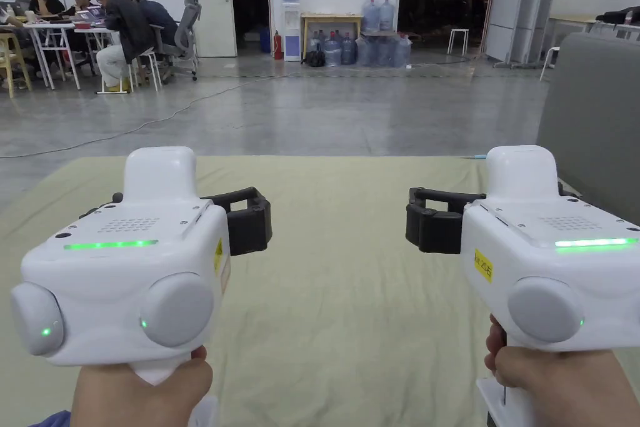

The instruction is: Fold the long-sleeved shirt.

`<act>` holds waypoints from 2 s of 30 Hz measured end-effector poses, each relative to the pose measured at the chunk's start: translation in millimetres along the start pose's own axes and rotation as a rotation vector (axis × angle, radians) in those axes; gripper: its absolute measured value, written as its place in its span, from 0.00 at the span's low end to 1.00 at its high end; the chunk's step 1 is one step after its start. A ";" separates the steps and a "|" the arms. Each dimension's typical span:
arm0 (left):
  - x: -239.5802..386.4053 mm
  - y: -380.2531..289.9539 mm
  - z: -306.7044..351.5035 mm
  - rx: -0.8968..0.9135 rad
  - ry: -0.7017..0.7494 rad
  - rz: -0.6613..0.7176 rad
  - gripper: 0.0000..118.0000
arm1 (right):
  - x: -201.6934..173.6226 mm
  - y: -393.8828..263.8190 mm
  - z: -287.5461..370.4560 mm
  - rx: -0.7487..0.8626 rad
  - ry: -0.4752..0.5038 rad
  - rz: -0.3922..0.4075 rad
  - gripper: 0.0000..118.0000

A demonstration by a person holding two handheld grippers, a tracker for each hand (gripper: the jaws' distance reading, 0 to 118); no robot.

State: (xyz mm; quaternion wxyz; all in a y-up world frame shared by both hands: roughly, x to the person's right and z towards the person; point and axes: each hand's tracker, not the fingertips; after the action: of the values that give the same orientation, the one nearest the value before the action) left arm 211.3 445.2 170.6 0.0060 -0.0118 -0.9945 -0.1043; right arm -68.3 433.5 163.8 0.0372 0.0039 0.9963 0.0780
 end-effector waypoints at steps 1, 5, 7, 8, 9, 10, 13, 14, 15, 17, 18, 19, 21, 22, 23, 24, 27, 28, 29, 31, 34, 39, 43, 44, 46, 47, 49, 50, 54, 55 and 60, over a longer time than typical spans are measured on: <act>0.2 0.1 0.1 0.000 -0.001 0.000 0.91 | 0.2 0.0 -0.2 0.000 0.000 -0.001 1.00; 1.2 0.4 0.5 0.002 0.004 -0.005 0.91 | 0.1 0.5 0.1 0.001 0.000 0.001 1.00; 0.9 0.4 0.7 0.003 0.003 -0.006 0.91 | 0.1 0.7 0.8 0.004 -0.002 0.003 1.00; 0.8 0.6 0.8 0.003 0.003 -0.005 0.91 | 0.1 0.9 1.1 0.004 -0.002 0.004 1.00; 0.9 0.7 0.9 0.003 0.004 -0.005 0.91 | 0.1 0.9 1.1 0.005 -0.003 0.004 1.00; 1.0 0.8 0.9 0.003 0.005 -0.005 0.91 | 0.2 1.0 1.2 0.005 -0.002 0.004 1.00; 0.3 1.1 0.9 0.002 0.003 0.000 0.91 | 0.2 1.4 1.8 0.005 -0.004 0.002 1.00; -0.1 1.2 1.0 0.001 0.000 0.003 0.91 | 0.1 1.4 2.1 0.005 -0.004 0.002 1.00; -0.7 1.2 1.2 0.000 -0.004 0.006 0.91 | 0.0 1.3 2.5 0.006 -0.004 0.003 1.00; -1.1 1.5 2.6 0.005 -0.005 0.011 0.91 | -0.3 0.9 3.0 0.006 -0.003 0.005 1.00; -1.1 1.7 3.6 0.011 -0.003 0.010 0.91 | -0.5 0.8 3.1 0.005 -0.003 0.007 1.00; -1.2 1.9 4.8 0.017 0.000 0.007 0.91 | -0.7 0.6 3.1 0.005 -0.003 0.008 1.00; -0.9 2.0 6.9 0.029 0.009 0.003 0.91 | -1.2 0.3 3.0 0.005 -0.003 0.009 1.00; -1.5 1.9 7.6 0.031 0.007 0.004 0.91 | -1.4 0.3 3.0 0.005 -0.003 0.009 1.00; -2.3 2.3 7.6 0.032 0.006 0.010 0.91 | -1.5 0.3 3.2 0.005 -0.003 0.007 1.00; -2.9 2.1 8.0 0.034 0.003 0.015 0.91 | -1.6 0.3 3.4 0.006 -0.003 0.005 0.97; -6.2 -2.2 10.4 0.052 -0.021 0.018 0.64 | -4.9 -2.5 7.8 0.023 -0.016 0.023 0.26; -8.2 -5.1 13.6 0.073 -0.049 0.033 0.22 | -6.0 -4.0 8.9 0.021 -0.012 0.024 0.00; -8.3 -6.8 14.5 0.068 -0.047 0.036 0.00 | -7.0 -4.9 6.0 -0.018 0.011 0.032 0.00; -7.7 -11.6 7.3 -0.023 -0.055 0.026 0.00 | -11.5 -15.4 3.5 -0.074 0.042 0.012 0.00; -14.3 -25.8 1.0 -0.068 -0.131 0.107 0.00 | -18.9 -27.7 6.0 -0.070 0.036 0.019 0.00; -49.8 -38.0 22.5 -0.034 -0.050 0.105 0.00 | -59.4 -33.2 7.1 -0.080 0.152 0.042 0.00; -122.0 -46.7 40.1 -0.093 0.133 0.114 0.00 | -132.3 -31.2 14.6 -0.115 0.428 0.076 0.00; -142.6 -50.9 45.4 -0.118 0.186 0.124 0.00 | -150.0 -31.8 19.4 -0.123 0.513 0.048 0.00; -182.3 -63.4 57.9 -0.159 0.263 0.146 0.00 | -178.1 -28.2 27.4 -0.148 0.653 -0.019 0.00; -198.4 -67.7 61.2 -0.184 0.303 0.152 0.00 | -189.9 -29.1 31.4 -0.151 0.703 -0.042 0.00; -221.1 -84.5 65.3 -0.251 0.363 0.141 0.00 | -204.7 -29.3 36.3 -0.143 0.748 -0.038 0.00; -227.4 -91.4 63.4 -0.290 0.366 0.135 0.00 | -210.0 -31.7 38.2 -0.139 0.759 -0.022 0.00; -245.3 -132.8 43.3 -0.361 0.283 0.235 0.83 | -215.9 -45.0 35.4 -0.162 0.758 0.072 0.00; -248.4 -143.0 28.0 -0.399 0.227 0.260 1.00 | -214.5 -48.9 34.0 -0.175 0.752 0.093 0.00; -262.7 -194.1 -47.8 -0.637 0.218 0.282 0.98 | -189.3 -61.2 23.9 -0.227 0.690 0.109 0.00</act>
State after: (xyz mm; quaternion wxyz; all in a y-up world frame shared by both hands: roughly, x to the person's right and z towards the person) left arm 469.6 239.6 173.4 0.1222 -0.1390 -0.8943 -0.4075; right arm 122.2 374.1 144.6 -0.3049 0.0264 0.9336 0.1866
